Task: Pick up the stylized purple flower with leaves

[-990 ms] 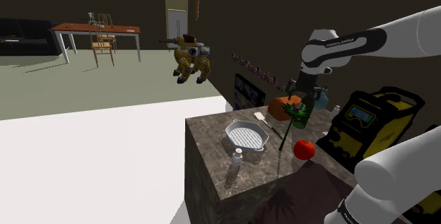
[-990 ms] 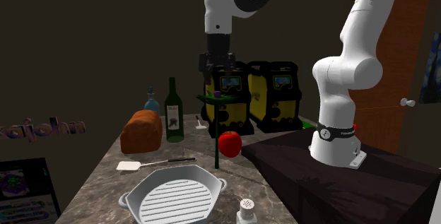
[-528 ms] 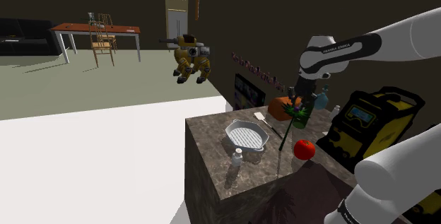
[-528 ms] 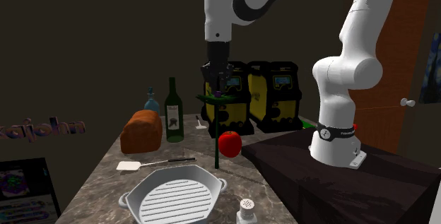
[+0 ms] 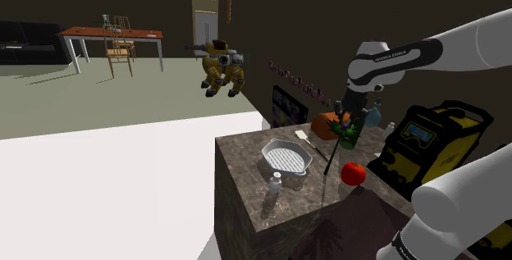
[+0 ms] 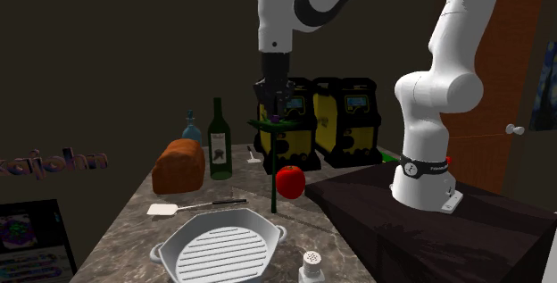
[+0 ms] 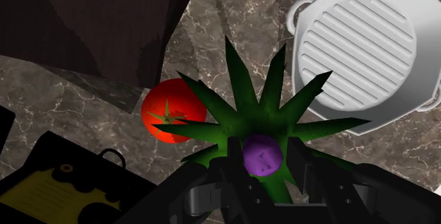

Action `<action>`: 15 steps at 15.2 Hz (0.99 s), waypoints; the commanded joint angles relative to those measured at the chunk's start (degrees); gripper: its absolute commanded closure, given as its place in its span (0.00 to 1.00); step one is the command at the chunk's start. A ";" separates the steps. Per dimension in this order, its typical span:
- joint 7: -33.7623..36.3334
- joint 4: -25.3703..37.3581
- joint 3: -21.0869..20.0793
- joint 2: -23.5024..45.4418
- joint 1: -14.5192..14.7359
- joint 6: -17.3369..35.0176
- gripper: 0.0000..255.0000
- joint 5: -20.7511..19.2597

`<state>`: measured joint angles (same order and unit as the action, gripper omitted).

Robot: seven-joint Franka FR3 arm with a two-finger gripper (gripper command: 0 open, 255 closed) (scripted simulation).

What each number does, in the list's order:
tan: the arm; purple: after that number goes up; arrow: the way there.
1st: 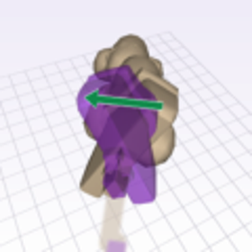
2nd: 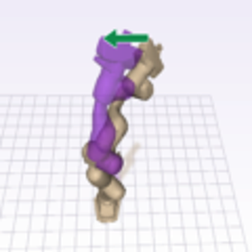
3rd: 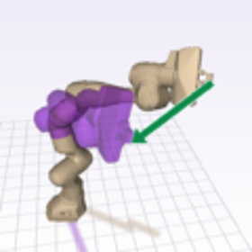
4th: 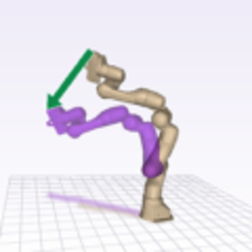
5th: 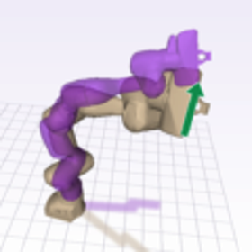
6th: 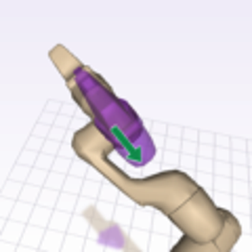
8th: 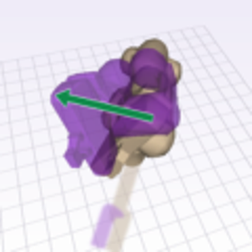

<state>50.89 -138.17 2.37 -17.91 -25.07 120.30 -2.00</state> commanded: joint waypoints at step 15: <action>-0.09 9.06 -0.22 -2.99 0.09 -12.13 1.00 0.14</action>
<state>50.86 -129.96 2.13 -20.83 -24.97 109.08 -1.86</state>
